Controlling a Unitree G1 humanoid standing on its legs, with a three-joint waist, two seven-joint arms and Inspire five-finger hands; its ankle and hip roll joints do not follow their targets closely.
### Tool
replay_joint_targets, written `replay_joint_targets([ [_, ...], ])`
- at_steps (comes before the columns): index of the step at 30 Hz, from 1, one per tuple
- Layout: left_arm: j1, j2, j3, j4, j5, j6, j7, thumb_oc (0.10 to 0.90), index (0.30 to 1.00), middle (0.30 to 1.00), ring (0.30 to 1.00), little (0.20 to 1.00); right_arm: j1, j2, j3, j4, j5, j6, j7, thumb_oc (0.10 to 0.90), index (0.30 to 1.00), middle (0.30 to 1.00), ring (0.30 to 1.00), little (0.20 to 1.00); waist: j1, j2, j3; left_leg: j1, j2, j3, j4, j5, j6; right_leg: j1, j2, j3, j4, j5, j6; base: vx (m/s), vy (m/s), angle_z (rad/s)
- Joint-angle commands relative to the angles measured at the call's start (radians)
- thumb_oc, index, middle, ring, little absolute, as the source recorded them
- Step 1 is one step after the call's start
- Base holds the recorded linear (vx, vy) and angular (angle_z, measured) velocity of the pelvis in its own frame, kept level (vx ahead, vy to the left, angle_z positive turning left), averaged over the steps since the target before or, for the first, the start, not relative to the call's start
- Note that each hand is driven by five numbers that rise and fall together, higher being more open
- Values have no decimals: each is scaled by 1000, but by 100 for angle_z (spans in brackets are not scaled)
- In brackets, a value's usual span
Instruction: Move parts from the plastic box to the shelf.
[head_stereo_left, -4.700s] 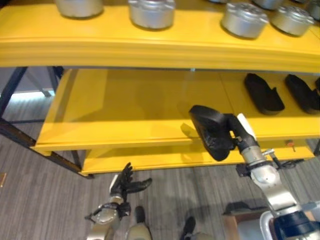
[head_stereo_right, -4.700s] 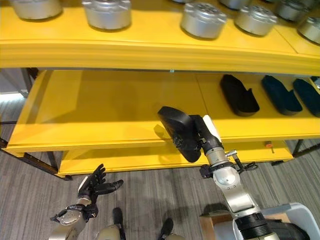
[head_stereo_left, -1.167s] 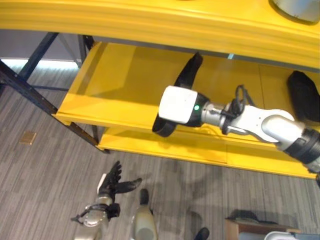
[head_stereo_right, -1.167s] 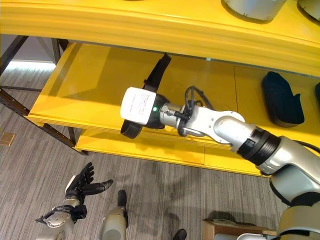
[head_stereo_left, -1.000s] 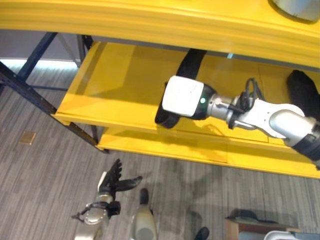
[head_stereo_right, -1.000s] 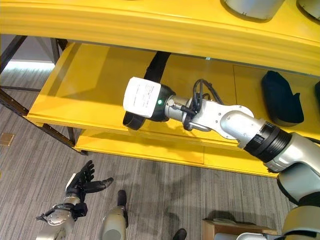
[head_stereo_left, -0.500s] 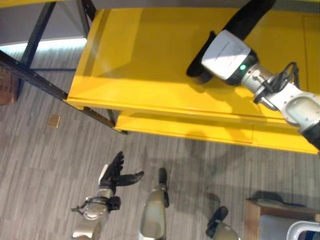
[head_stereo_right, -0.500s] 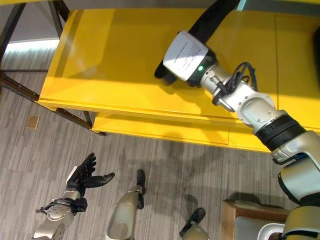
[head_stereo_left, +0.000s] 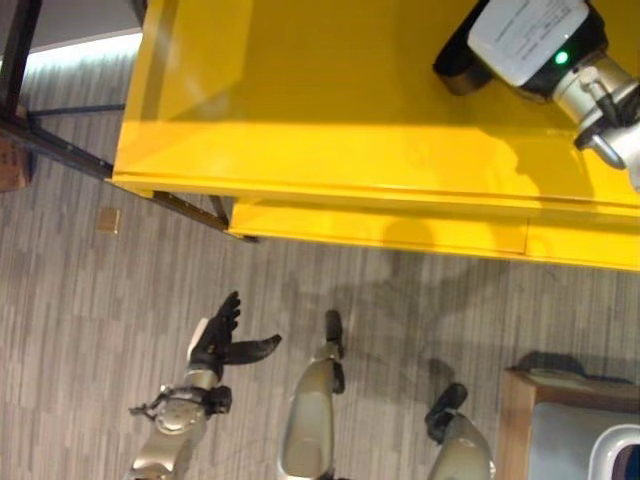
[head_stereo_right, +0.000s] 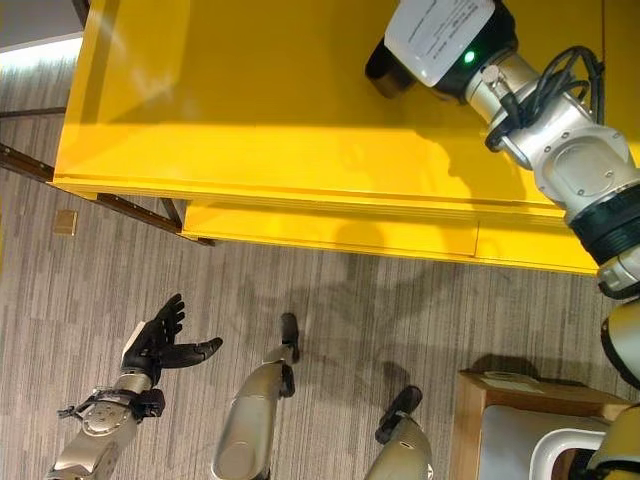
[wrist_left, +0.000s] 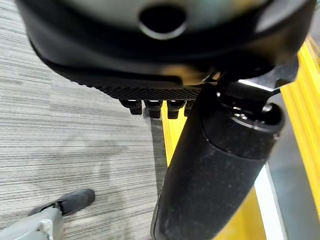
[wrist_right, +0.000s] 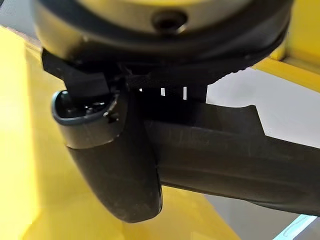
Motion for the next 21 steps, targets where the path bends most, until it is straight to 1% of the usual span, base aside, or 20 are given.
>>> replay_joint_targets([
  [1, -11, 54, 1, -51, 21, -82, 25, 900, 1000, 1000, 1000, 1000, -175, 13, -11, -16, 66, 74, -73, 400, 300, 300, 300, 300, 19, -29, -83, -36, 102, -59, 109, -20, -104, -75, 31, 47, 35, 19, -36, 0, 0, 0],
  [5, -16, 58, -4, -37, 15, -86, 26, 900, 1000, 1000, 1000, 1000, -137, 50, -6, 16, 142, 40, -32, 400, 300, 300, 300, 300, 20, -33, -77, -29, 99, -61, 107, -23, -102, -71, 31, 49, 37, 18, -38, 0, 0, 0],
  [6, -20, 56, -4, -32, 9, -87, 24, 900, 1000, 1000, 1000, 1000, -120, 67, -1, 27, 188, 20, 1, 400, 300, 300, 300, 300, 22, -35, -74, -26, 100, -60, 110, -24, -100, -68, 31, 48, 38, 18, -41, 18, -10, 3],
  [9, -22, 56, -9, -28, -7, -96, 27, 900, 1000, 1000, 1000, 1000, -106, 88, 8, 68, 225, 14, 13, 400, 300, 300, 300, 300, 25, -36, -69, -22, 99, -60, 110, -25, -101, -66, 30, 46, 40, 18, -42, 11, -5, 4],
  [10, -22, 56, -9, -28, -7, -96, 27, 900, 1000, 1000, 1000, 1000, -107, 89, 9, 69, 225, 14, 13, 461, 385, 385, 385, 385, 25, -36, -69, -21, 99, -59, 110, -25, -101, -66, 30, 46, 40, 18, -42, 0, 0, 0],
  [11, -23, 55, -9, -29, -6, -97, 31, 900, 1000, 1000, 1000, 1000, -96, 99, -6, 64, 253, 7, 14, 741, 778, 778, 778, 778, 24, -34, -65, -20, 99, -59, 110, -26, -101, -65, 31, 48, 39, 18, -42, 0, 0, 0],
  [12, -24, 56, -6, -27, -10, -99, 33, 900, 1000, 1000, 1000, 1000, -89, 103, -7, 69, 262, 10, 22, 900, 1000, 1000, 1000, 1000, 24, -35, -64, -19, 99, -59, 110, -25, -101, -65, 31, 48, 40, 18, -43, 0, 0, 0],
  [14, -19, 55, -6, -29, -13, -102, 35, 900, 1000, 1000, 1000, 1000, -82, 116, -19, 68, 291, 4, 26, 900, 1000, 1000, 1000, 1000, 23, -36, -60, -17, 99, -57, 110, -26, -100, -65, 32, 50, 41, 19, -44, 0, 0, 0],
  [17, -17, 57, -4, -30, -20, -105, 38, 900, 1000, 1000, 1000, 1000, -82, 124, -17, 63, 294, 5, 30, 900, 1000, 1000, 1000, 1000, 23, -39, -56, -13, 99, -56, 110, -26, -101, -62, 33, 51, 40, 19, -45, 0, 0, 0],
  [21, -17, 68, -3, -48, -1, -108, 39, 900, 1000, 1000, 1000, 1000, -74, 129, -29, 42, 324, -3, 41, 900, 1000, 1000, 1000, 1000, 21, -37, -53, -11, 97, -57, 110, -29, -100, -56, 32, 48, 38, 21, -44, 1, 1, 1],
])
